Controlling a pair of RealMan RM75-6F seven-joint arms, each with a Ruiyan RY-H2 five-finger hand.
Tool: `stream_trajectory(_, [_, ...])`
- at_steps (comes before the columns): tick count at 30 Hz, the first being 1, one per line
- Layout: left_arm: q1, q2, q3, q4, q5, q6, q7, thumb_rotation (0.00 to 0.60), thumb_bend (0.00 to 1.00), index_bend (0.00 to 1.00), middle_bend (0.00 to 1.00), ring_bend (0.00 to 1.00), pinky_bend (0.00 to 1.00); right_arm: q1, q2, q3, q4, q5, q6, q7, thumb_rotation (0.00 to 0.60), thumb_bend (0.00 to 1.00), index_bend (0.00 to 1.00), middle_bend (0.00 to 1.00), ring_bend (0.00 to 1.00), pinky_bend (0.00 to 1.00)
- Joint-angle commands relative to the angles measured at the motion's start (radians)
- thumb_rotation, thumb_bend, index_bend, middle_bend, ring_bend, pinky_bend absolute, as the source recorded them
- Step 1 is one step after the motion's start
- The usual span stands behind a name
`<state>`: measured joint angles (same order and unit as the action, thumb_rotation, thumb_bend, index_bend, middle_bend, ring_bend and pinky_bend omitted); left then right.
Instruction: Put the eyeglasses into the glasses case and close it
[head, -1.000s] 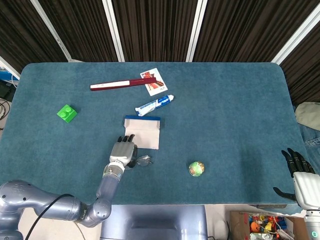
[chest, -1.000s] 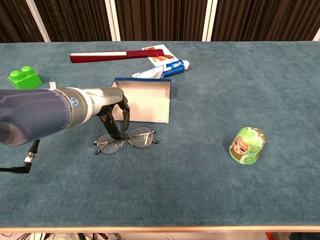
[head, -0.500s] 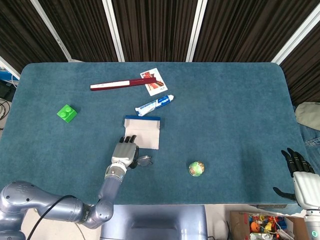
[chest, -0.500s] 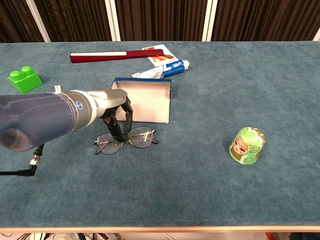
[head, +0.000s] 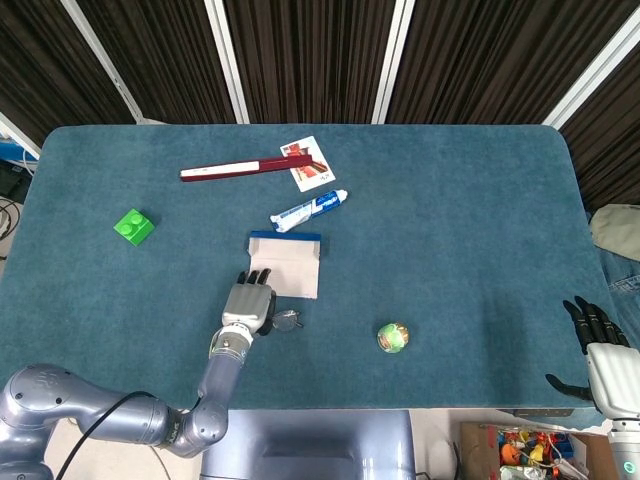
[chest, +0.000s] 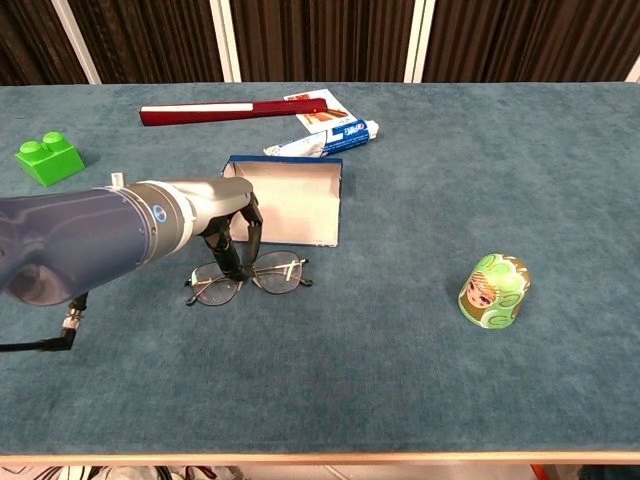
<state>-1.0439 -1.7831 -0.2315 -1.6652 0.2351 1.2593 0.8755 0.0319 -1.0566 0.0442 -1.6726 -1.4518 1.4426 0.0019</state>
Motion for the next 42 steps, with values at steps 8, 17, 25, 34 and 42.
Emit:
stream_trajectory(8, [0.011, 0.002, 0.0, 0.003, -0.001, 0.0, 0.026, 0.6, 0.38, 0.57, 0.05, 0.0, 0.0, 0.001, 0.003, 0.0, -0.003, 0.004, -0.006, 0.005, 0.6, 0.02, 0.0, 0.0, 0.0, 0.17])
stream_trajectory(17, [0.017, 0.007, -0.003, 0.003, 0.001, 0.004, 0.042, 0.6, 0.38, 0.57, 0.05, 0.0, 0.0, 0.002, 0.004, 0.0, -0.006, 0.008, -0.009, 0.008, 0.6, 0.02, 0.0, 0.0, 0.0, 0.17])
stream_trajectory(25, [0.023, 0.018, -0.012, -0.002, 0.006, 0.024, 0.063, 0.6, 0.42, 0.58, 0.05, 0.0, 0.0, 0.002, 0.006, 0.001, -0.01, 0.014, -0.012, 0.015, 0.6, 0.02, 0.0, 0.0, 0.0, 0.17])
stream_trajectory(34, [0.009, 0.009, -0.033, -0.002, 0.011, 0.043, 0.089, 0.6, 0.43, 0.59, 0.05, 0.0, 0.0, 0.002, 0.007, 0.001, -0.011, 0.012, -0.012, 0.016, 0.6, 0.02, 0.0, 0.0, 0.0, 0.17])
stream_trajectory(42, [-0.049, -0.033, -0.111, 0.056, 0.013, 0.093, 0.143, 0.6, 0.43, 0.59, 0.04, 0.0, 0.0, 0.003, 0.009, -0.001, -0.013, 0.013, -0.016, 0.021, 0.6, 0.02, 0.0, 0.0, 0.0, 0.17])
